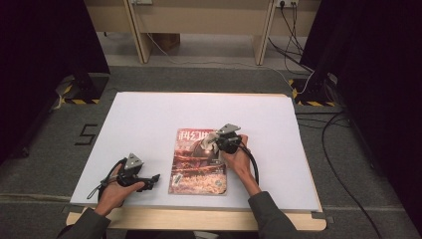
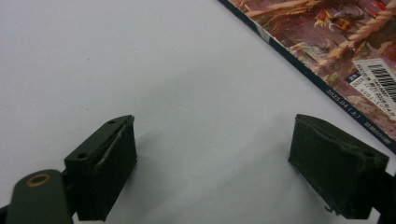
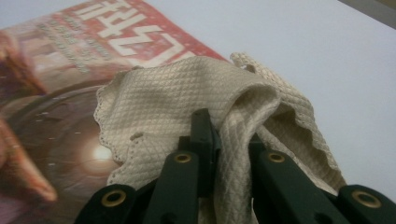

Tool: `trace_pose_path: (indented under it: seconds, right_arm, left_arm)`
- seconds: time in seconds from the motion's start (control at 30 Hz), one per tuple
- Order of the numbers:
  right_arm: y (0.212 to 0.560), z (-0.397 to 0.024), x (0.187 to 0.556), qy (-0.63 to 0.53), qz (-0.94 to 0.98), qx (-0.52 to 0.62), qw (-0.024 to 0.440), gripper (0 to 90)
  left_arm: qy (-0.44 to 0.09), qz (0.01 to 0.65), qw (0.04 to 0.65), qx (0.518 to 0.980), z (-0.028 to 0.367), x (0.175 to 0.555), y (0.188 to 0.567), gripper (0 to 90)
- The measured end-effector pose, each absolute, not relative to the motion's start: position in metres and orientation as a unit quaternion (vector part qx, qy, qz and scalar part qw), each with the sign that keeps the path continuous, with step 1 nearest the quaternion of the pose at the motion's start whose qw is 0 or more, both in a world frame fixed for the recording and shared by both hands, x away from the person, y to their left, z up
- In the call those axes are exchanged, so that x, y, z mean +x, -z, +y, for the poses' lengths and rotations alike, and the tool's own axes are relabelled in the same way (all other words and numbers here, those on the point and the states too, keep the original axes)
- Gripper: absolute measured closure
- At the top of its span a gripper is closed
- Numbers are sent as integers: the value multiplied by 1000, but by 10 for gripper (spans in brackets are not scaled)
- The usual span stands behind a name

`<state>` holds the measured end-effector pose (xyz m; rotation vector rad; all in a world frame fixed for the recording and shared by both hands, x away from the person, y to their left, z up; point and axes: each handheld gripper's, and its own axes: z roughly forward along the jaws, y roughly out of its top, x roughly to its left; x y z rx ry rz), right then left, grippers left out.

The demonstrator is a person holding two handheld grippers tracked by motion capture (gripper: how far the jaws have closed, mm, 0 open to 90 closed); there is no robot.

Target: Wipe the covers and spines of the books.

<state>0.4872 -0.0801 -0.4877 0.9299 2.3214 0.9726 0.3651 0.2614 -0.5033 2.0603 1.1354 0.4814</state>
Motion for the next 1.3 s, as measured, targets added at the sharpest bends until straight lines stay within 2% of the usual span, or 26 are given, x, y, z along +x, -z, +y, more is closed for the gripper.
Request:
trace_pose_path:
  seconds: [0.63,0.77,0.9,1.03,1.3]
  right_arm:
    - [490,8,443,-383,878,236,164,825]
    - [489,17,438,-382,884,214,165,825]
    - [490,14,439,-389,881,221,153,823]
    - [489,4,443,-380,881,229,165,823]
    - [487,-45,456,-365,865,282,197,822]
  left_arm:
    - [-186,441,362,800,261,365,503,136]
    - [-187,441,362,800,261,365,503,136]
    - [-186,441,362,800,262,365,503,136]
    - [-186,441,362,800,262,365,503,137]
    - [-187,440,364,800,262,365,504,138]
